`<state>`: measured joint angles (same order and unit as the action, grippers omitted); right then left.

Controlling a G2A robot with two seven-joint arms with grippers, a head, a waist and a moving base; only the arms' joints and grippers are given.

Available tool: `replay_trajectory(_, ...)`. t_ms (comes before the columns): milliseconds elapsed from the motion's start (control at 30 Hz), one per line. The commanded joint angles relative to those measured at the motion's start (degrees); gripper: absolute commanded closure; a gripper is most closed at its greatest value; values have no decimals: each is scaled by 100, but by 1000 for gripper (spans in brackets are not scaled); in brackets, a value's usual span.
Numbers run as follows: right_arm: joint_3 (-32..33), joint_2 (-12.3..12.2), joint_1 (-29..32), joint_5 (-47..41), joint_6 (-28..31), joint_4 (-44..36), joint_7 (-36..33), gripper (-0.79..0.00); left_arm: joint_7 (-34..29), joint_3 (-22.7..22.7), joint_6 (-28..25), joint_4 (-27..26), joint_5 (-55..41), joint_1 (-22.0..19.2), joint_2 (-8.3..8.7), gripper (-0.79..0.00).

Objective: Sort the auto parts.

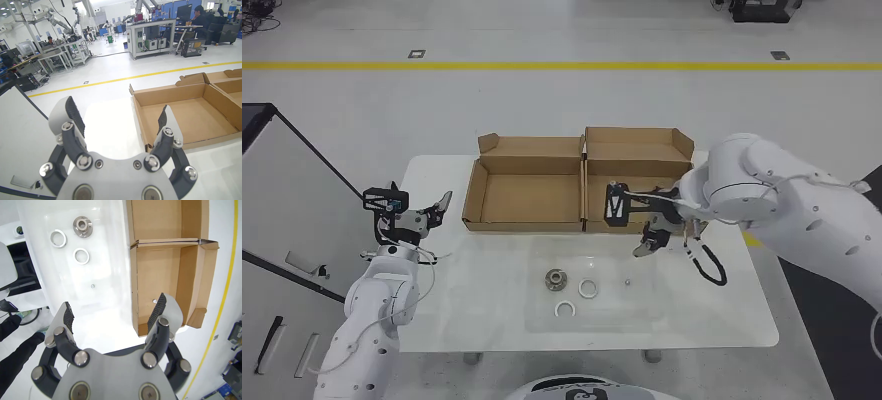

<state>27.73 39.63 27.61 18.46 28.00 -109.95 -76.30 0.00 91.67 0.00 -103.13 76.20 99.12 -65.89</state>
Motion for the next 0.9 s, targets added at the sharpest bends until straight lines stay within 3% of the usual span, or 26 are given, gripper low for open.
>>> replay_trajectory(0,-318,-24,-267,-146,-19,-55,-19,-785,0,0,0,0,0,0,0,-785)
replay_trajectory(367,-1795,171,-1503,-526,88,147,89,-785,0,0,0,0,0,0,0,-785)
replay_trajectory(867,-1799,604,-976,-458,-161,231,-159,-785,0,0,0,0,0,0,0,-785)
